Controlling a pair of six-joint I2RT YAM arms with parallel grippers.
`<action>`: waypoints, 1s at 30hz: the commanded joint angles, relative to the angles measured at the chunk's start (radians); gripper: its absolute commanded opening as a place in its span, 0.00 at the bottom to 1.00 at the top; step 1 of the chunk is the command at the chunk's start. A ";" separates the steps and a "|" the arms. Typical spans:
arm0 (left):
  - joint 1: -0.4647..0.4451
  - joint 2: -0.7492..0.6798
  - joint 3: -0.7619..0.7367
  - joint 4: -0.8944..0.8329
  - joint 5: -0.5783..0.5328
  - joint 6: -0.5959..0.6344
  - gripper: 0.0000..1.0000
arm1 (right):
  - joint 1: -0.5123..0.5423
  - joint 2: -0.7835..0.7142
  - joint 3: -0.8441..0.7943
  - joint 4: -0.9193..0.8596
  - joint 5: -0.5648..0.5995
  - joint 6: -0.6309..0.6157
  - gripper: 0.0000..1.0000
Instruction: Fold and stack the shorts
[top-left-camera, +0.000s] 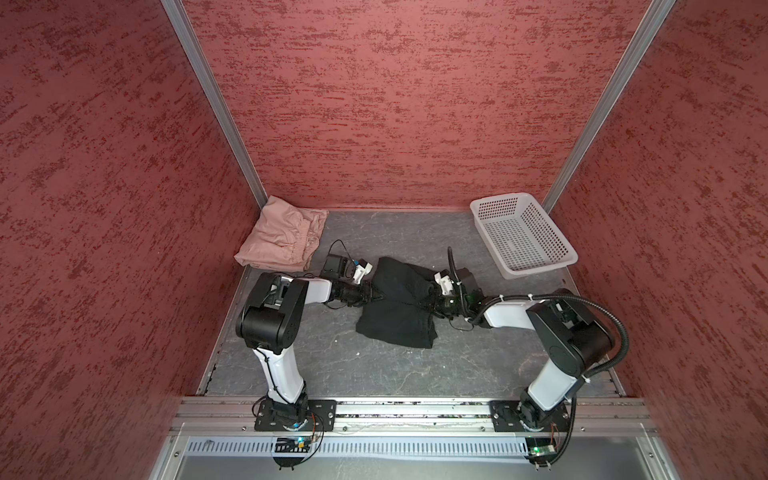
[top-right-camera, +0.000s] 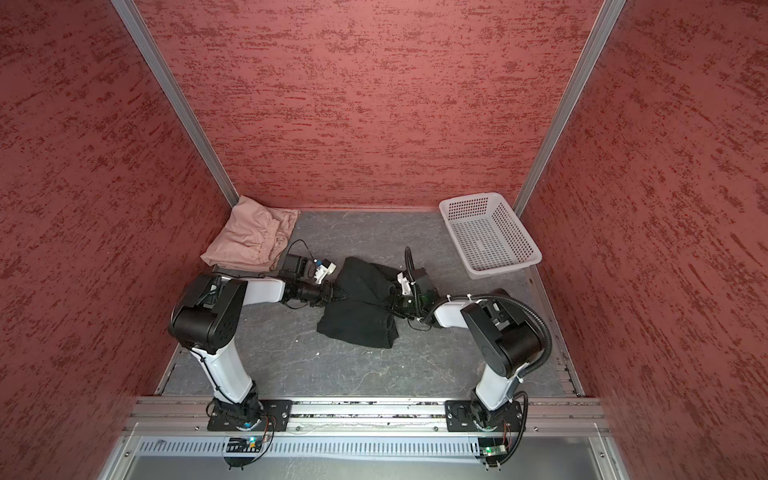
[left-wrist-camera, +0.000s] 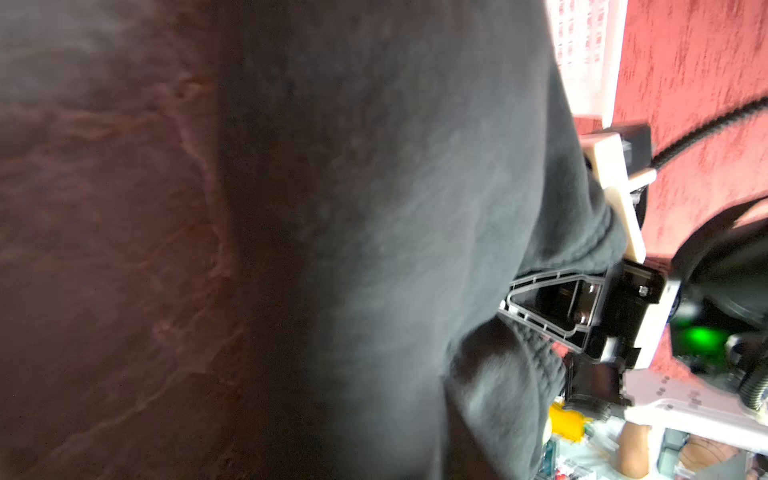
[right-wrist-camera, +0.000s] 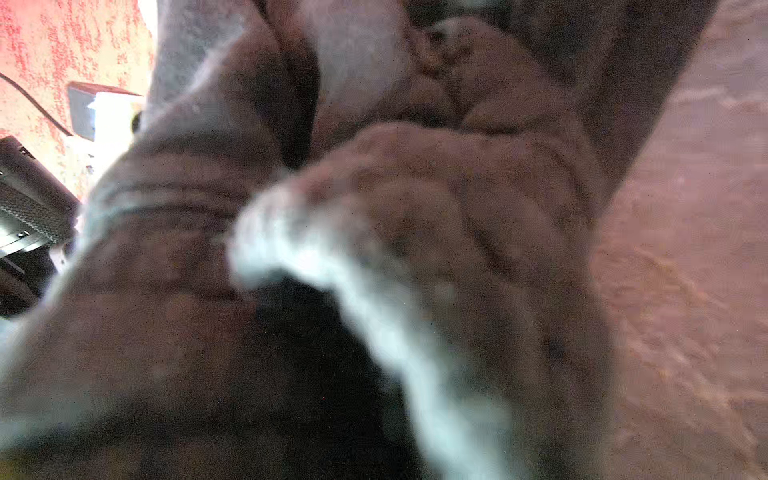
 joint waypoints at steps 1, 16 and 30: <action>-0.010 -0.046 0.030 -0.028 0.036 0.005 0.00 | -0.008 0.000 -0.020 0.009 0.006 0.008 0.02; -0.012 -0.034 0.582 -0.849 -0.428 0.303 0.00 | -0.006 -0.006 0.078 -0.100 0.105 -0.123 0.70; 0.127 0.162 1.046 -1.115 -0.751 0.549 0.00 | -0.007 -0.105 -0.030 0.014 0.042 -0.089 0.73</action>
